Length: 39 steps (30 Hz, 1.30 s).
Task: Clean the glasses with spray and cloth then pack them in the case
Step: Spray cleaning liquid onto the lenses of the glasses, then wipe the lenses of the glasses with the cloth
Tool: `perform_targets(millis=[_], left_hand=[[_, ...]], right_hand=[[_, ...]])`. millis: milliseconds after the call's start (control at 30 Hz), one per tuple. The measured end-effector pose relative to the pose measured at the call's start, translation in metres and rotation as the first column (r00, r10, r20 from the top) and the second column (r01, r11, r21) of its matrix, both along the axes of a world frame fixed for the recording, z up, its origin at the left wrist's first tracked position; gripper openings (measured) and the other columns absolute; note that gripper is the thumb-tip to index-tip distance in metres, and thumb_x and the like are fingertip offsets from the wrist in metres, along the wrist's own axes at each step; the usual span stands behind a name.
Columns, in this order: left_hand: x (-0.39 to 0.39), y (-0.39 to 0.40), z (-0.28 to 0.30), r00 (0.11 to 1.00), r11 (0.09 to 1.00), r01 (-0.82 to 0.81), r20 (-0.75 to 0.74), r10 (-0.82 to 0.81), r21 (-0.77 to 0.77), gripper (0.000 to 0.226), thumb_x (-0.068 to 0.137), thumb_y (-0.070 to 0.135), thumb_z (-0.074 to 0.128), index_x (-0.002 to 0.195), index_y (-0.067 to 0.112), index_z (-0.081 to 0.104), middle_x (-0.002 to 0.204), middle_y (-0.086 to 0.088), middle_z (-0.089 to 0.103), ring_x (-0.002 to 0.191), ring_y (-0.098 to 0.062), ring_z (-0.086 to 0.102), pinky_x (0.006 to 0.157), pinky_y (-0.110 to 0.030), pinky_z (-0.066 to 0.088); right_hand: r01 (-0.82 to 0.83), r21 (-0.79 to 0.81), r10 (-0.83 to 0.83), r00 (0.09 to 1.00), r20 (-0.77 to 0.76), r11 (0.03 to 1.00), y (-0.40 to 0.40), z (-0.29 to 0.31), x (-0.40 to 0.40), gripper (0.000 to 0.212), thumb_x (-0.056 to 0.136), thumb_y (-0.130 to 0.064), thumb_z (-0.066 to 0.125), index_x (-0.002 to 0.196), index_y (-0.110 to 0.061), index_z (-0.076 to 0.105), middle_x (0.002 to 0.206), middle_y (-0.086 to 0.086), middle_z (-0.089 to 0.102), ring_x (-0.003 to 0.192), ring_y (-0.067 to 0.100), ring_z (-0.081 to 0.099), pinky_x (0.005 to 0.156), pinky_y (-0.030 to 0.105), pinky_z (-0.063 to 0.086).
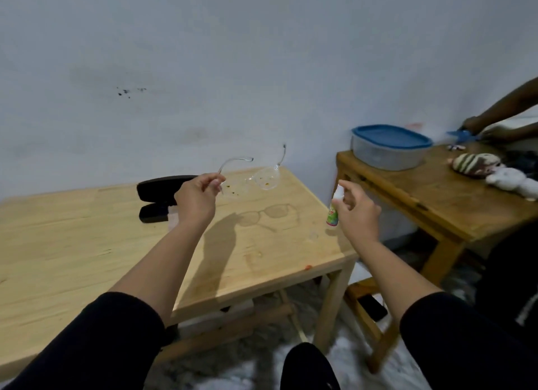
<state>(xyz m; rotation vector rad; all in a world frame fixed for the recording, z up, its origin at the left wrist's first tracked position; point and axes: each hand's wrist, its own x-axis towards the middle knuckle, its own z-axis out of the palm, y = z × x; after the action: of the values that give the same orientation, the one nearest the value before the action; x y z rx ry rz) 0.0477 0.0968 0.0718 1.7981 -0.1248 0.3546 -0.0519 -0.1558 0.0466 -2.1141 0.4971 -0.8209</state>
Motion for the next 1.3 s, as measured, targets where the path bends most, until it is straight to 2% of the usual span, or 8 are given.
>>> perform_targets(millis=[133, 233, 433, 800, 900, 1067, 1167, 1300], left_hand=[[-0.001, -0.016, -0.004, 1.0, 1.0, 0.025, -0.004, -0.025, 0.001, 0.017, 0.093, 0.012, 0.052, 0.094, 0.011, 0.069, 0.092, -0.003, 0.067, 0.08, -0.011, 0.063, 0.06, -0.001, 0.04], [-0.002, -0.021, -0.007, 0.999, 0.999, 0.048, -0.005, -0.048, 0.006, 0.017, 0.093, 0.012, 0.052, 0.096, 0.011, 0.069, 0.092, -0.003, 0.067, 0.083, -0.012, 0.064, 0.067, -0.005, 0.042], [-0.005, -0.023, -0.011, 0.998, 0.998, 0.06, -0.001, -0.06, 0.033, 0.017, 0.093, 0.012, 0.052, 0.097, 0.01, 0.069, 0.091, -0.003, 0.066, 0.083, -0.011, 0.063, 0.063, 0.003, 0.039], [-0.011, -0.012, -0.001, 1.0, 1.0, 0.022, 0.0, -0.022, 0.018, 0.018, 0.093, 0.012, 0.053, 0.099, 0.011, 0.07, 0.093, -0.001, 0.066, 0.088, -0.011, 0.064, 0.067, -0.006, 0.043], [-0.012, -0.009, 0.003, 1.0, 1.0, 0.017, 0.005, -0.017, 0.011, 0.018, 0.093, 0.013, 0.053, 0.098, 0.01, 0.07, 0.091, -0.003, 0.067, 0.09, -0.022, 0.067, 0.076, -0.025, 0.046], [-0.012, 0.0, 0.01, 0.999, 0.999, -0.012, 0.042, 0.011, 0.044, 0.018, 0.093, 0.013, 0.053, 0.098, 0.011, 0.07, 0.093, -0.005, 0.068, 0.075, -0.008, 0.059, 0.057, 0.002, 0.038], [-0.011, 0.008, 0.015, 0.999, 0.999, -0.028, 0.031, 0.027, 0.034, 0.018, 0.093, 0.015, 0.053, 0.097, 0.015, 0.07, 0.089, -0.003, 0.068, 0.065, 0.003, 0.059, 0.052, 0.0, 0.038], [-0.008, 0.028, 0.024, 0.996, 0.997, -0.065, 0.064, 0.062, 0.049, 0.017, 0.092, 0.018, 0.054, 0.094, 0.018, 0.071, 0.092, 0.0, 0.069, 0.08, -0.007, 0.059, 0.077, -0.02, 0.042]], right_hand=[[0.013, -0.058, -0.018, 0.997, -0.07, 0.998, -0.009, -0.01, -0.01, 0.039, 0.092, -0.02, 0.055, 0.13, -0.026, 0.051, 0.118, 0.006, 0.065, 0.094, 0.008, 0.056, 0.061, 0.003, 0.027], [-0.013, -0.063, 0.007, 0.996, -0.089, 0.998, -0.013, -0.016, -0.013, 0.039, 0.092, -0.02, 0.056, 0.131, -0.026, 0.049, 0.116, 0.006, 0.063, 0.075, -0.002, 0.049, 0.059, 0.006, 0.032], [-0.052, -0.062, 0.047, 0.996, -0.077, 0.997, -0.015, -0.025, -0.012, 0.039, 0.091, -0.017, 0.058, 0.128, -0.026, 0.05, 0.113, 0.007, 0.062, 0.097, 0.014, 0.059, 0.077, 0.026, 0.05], [-0.119, -0.092, 0.104, 0.983, -0.152, 0.989, -0.02, -0.017, -0.012, 0.048, 0.091, -0.015, 0.056, 0.133, -0.03, 0.04, 0.12, 0.01, 0.061, 0.099, 0.017, 0.061, 0.064, 0.013, 0.044], [-0.137, -0.097, 0.12, 0.979, -0.165, 0.986, -0.021, -0.012, -0.013, 0.051, 0.089, -0.016, 0.057, 0.135, -0.03, 0.038, 0.125, 0.011, 0.058, 0.109, 0.02, 0.058, 0.078, 0.024, 0.048], [-0.148, -0.238, 0.096, 0.972, -0.214, 0.96, -0.016, 0.009, -0.012, 0.049, 0.091, -0.027, 0.054, 0.137, -0.021, 0.04, 0.139, 0.008, 0.049, 0.126, 0.025, 0.046, 0.096, 0.035, 0.04], [-0.139, -0.371, 0.035, 0.961, -0.274, 0.918, -0.012, 0.028, -0.005, 0.047, 0.094, -0.033, 0.046, 0.137, -0.015, 0.042, 0.143, 0.008, 0.045, 0.128, 0.025, 0.044, 0.101, 0.04, 0.04], [-0.192, -0.495, 0.014, 0.94, -0.341, 0.848, 0.002, 0.048, 0.012, 0.047, 0.096, -0.034, 0.041, 0.137, -0.009, 0.043, 0.146, 0.009, 0.042, 0.133, 0.024, 0.039, 0.106, 0.036, 0.034]])
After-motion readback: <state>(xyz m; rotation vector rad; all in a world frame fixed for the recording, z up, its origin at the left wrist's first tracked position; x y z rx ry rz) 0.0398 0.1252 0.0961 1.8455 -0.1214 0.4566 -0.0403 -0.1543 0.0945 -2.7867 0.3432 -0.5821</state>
